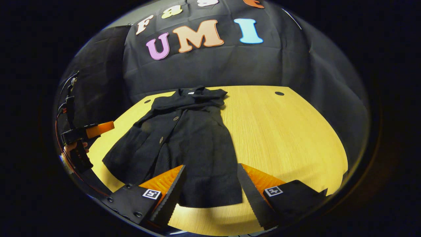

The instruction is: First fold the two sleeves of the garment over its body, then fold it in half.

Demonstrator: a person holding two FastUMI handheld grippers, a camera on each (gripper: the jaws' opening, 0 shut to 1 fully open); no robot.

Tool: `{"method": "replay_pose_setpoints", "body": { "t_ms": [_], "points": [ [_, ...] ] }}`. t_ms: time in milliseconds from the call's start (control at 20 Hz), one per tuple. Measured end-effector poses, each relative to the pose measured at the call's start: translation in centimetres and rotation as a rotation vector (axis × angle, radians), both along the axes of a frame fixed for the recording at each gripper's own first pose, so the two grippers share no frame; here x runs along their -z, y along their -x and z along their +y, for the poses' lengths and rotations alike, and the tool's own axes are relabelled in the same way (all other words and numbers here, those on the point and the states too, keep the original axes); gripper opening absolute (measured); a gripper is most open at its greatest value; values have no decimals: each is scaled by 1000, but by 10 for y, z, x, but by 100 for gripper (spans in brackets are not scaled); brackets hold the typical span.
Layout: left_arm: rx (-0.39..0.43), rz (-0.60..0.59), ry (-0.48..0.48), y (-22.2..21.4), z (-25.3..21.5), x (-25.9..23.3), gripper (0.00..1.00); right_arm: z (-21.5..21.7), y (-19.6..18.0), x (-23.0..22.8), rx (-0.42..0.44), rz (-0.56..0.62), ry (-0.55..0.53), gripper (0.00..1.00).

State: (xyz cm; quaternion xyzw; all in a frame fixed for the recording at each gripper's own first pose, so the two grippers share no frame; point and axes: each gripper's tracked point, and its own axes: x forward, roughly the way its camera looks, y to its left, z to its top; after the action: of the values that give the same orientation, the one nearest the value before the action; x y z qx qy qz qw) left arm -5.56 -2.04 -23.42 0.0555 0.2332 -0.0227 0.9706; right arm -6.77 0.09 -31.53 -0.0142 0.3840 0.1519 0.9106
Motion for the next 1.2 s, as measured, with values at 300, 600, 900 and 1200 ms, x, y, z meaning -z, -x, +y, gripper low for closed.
{"method": "replay_pose_setpoints", "body": {
  "t_ms": [300,600,900,1200],
  "points": [
    [-53,170,-9,48,18,47,96,-5,9,19,-7,39,49,98],
    [-70,237,-45,70,29,69,96,-18,25,40,4,96,73,98],
    [-83,267,-36,76,28,80,96,-18,31,46,-30,80,137,98],
    [-66,243,-4,76,19,82,86,-14,33,47,-42,68,119,93]
  ]
}}
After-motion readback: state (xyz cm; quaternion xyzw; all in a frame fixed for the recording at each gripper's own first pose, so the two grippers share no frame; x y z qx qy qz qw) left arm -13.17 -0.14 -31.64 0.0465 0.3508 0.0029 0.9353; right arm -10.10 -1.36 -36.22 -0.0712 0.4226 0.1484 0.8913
